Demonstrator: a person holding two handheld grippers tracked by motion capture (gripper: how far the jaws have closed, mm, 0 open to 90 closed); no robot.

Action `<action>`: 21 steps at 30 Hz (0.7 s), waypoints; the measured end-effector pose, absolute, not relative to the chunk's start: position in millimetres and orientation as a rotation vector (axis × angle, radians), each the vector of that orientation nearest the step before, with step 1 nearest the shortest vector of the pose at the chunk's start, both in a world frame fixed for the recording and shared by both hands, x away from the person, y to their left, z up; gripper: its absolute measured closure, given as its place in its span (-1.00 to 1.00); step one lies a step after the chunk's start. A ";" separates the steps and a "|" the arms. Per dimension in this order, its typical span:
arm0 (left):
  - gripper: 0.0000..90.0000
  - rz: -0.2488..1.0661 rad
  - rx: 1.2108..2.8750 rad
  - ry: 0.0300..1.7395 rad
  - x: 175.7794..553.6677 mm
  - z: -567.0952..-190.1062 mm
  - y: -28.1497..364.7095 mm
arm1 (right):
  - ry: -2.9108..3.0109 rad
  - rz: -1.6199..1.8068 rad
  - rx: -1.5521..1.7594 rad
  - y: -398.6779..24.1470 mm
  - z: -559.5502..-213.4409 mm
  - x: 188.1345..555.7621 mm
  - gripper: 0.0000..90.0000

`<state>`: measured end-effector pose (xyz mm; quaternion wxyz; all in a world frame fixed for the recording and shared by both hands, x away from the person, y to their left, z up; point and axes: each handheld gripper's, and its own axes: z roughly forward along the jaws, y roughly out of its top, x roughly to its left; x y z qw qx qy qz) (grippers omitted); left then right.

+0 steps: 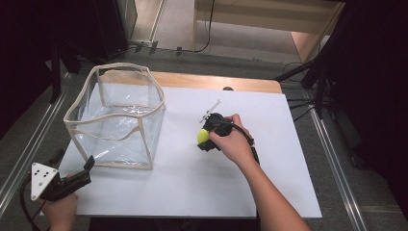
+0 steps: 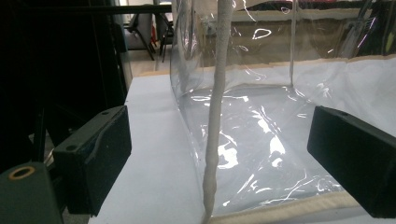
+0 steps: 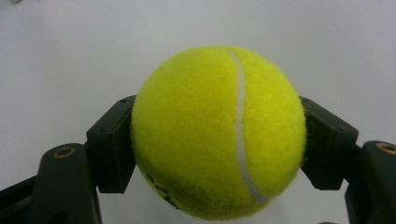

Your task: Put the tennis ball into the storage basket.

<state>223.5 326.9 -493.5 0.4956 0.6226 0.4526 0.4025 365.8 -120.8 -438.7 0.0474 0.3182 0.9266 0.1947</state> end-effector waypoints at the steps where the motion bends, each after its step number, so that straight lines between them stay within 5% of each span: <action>1: -0.85 0.975 1.508 1.097 223.5 -493.5 326.9 | 2.829 0.588 0.967 -118.9 -438.5 365.6 -0.48; 21: -0.85 0.970 1.498 1.099 223.6 -493.6 326.9 | 2.884 0.606 0.845 -82.8 -437.9 362.2 -0.48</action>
